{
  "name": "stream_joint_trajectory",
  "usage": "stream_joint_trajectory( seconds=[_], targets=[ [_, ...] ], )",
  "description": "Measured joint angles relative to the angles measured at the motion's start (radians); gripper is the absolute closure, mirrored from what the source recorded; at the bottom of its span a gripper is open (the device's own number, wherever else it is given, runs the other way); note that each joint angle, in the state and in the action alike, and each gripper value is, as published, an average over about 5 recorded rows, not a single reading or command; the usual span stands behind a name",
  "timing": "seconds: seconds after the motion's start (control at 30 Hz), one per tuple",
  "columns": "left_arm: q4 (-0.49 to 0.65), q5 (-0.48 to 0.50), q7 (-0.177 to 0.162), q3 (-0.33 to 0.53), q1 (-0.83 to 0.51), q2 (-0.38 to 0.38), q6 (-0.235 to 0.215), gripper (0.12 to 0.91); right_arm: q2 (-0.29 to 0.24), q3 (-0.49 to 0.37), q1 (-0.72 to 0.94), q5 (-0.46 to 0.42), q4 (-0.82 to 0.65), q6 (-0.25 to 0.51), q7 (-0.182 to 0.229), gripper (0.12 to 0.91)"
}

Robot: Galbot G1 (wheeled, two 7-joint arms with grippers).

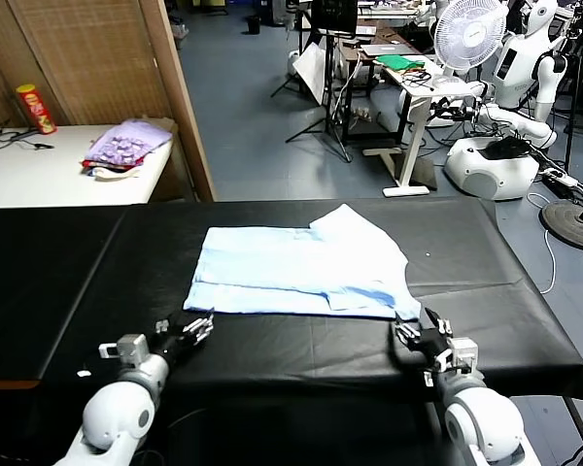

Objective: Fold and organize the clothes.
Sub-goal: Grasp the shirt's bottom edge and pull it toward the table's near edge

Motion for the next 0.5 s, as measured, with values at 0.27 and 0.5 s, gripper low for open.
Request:
stream_joint_trajectory(
  seconds=[0.27, 0.5],
  targets=[
    [0.023, -0.006, 0.004, 0.006, -0.012, -0.011, -0.003, 0.898, -0.012, -0.011, -0.014, 0.009, 0.014, -0.003, 0.001, 0.901],
    [-0.019, 0.034, -0.024, -0.004, 0.024, -0.025, 0.004, 0.903, -0.041, 0.002, -0.075, 0.022, 0.082, -0.033, 0.02, 0.904]
  ],
)
